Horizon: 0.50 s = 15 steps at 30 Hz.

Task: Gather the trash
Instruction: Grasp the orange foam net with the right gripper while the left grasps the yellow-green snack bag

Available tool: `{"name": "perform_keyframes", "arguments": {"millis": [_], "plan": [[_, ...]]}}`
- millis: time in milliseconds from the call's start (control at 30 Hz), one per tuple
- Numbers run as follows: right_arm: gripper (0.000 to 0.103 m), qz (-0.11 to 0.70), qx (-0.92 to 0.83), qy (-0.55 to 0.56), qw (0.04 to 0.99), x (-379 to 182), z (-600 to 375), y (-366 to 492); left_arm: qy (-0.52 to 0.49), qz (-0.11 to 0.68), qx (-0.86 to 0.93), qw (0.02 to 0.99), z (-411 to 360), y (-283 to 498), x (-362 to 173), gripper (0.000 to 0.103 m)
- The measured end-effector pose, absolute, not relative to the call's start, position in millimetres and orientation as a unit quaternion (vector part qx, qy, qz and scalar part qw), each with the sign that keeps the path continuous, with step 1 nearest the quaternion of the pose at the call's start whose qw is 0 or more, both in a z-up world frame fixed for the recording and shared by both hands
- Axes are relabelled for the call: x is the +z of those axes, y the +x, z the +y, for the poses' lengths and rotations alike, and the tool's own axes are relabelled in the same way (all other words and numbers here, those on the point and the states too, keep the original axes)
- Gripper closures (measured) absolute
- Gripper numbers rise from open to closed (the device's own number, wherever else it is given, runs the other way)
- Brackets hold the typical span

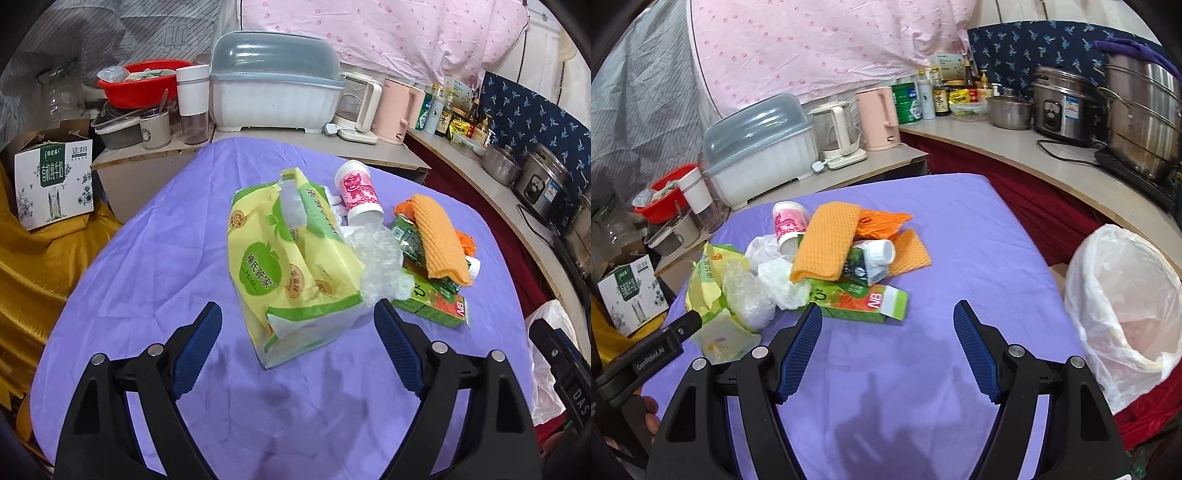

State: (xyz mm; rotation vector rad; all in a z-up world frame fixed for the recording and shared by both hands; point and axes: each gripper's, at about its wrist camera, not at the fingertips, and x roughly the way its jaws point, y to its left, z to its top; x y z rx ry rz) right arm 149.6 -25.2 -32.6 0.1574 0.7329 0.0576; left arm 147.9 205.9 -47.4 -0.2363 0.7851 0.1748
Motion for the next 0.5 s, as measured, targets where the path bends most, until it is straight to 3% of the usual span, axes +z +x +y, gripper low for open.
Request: {"name": "perform_keyframes", "arguments": {"millis": [300,367,500], "plan": [[0.032,0.375,0.052,0.076,0.923,-47,13,196,-0.143,0.395,0.058,0.906,223,170,-69,0.023],[0.032,0.376,0.056,0.072,0.922,-49,22,207,-0.149,0.398,0.049,0.904,224,173,-72,0.031],[0.032,0.377,0.060,0.058,0.922,-53,36,224,-0.162,0.418,0.026,0.893,228,180,-79,0.068]]}}
